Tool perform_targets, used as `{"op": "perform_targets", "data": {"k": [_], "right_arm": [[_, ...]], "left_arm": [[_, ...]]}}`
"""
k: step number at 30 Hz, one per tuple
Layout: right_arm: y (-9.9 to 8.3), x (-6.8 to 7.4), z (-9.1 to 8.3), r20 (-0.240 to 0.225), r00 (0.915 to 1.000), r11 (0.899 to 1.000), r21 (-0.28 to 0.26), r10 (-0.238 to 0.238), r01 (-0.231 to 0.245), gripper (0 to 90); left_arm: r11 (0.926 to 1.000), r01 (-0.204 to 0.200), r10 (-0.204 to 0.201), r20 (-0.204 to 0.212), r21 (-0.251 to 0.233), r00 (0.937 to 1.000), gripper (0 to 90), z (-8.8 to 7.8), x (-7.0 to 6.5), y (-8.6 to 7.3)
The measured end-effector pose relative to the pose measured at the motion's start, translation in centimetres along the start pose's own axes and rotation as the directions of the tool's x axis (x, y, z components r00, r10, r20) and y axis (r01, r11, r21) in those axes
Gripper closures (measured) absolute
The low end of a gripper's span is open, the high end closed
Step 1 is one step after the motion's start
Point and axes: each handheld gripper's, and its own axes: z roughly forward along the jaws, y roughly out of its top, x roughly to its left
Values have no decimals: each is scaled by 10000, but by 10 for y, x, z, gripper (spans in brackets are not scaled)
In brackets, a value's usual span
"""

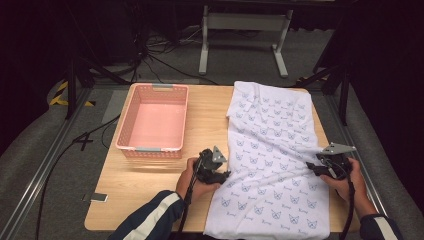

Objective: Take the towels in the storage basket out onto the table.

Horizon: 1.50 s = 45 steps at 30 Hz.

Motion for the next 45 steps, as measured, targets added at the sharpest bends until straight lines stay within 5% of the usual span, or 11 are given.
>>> {"op": "perform_targets", "data": {"k": [6,12,21,22,25,30,33,37,40,41,45], "right_arm": [[-1,12,-4,-879,9956,9993,-207,-316,299,464],[-6,19,-2,-1366,9901,9995,-123,-321,307,468],[-15,37,-11,-2444,9691,9995,-45,-328,327,451],[-16,40,-13,-2490,9676,9991,-78,-422,415,452],[-18,51,-20,-2590,9626,9967,-32,-796,815,442],[-12,44,-31,-1817,9807,9954,-753,-725,596,433],[-2,19,-28,-708,9971,9922,-1231,-262,173,436],[8,-15,-4,103,9992,9929,-1123,397,-383,470],[14,-35,19,9,9962,9922,-892,873,-869,482],[15,-38,24,204,9956,9926,-825,914,-894,488],[21,-44,42,-427,9924,9913,-591,1151,-1175,493]], "left_arm": [[9950,-763,739,394,638,9965,570,-3,-17,-11],[9828,-1551,1473,813,1002,9858,817,-9,-22,-16],[9848,-1335,1092,2013,1113,9734,802,-39,-44,-48],[9835,-1457,1183,2290,1068,9662,796,-42,-50,-51],[9784,-1796,1535,2235,1018,9625,699,-45,-59,-49],[9919,-1263,1271,779,-145,9888,501,-34,-36,-12],[9915,-1211,1220,172,-466,9924,423,-7,-13,19],[9958,-658,624,-535,-641,9966,413,41,21,51],[9989,-378,339,-1261,-284,9914,424,64,41,60],[9993,209,-246,-1178,-325,9927,425,71,50,60],[9994,303,-318,-881,-183,9956,538,72,63,58]]}}
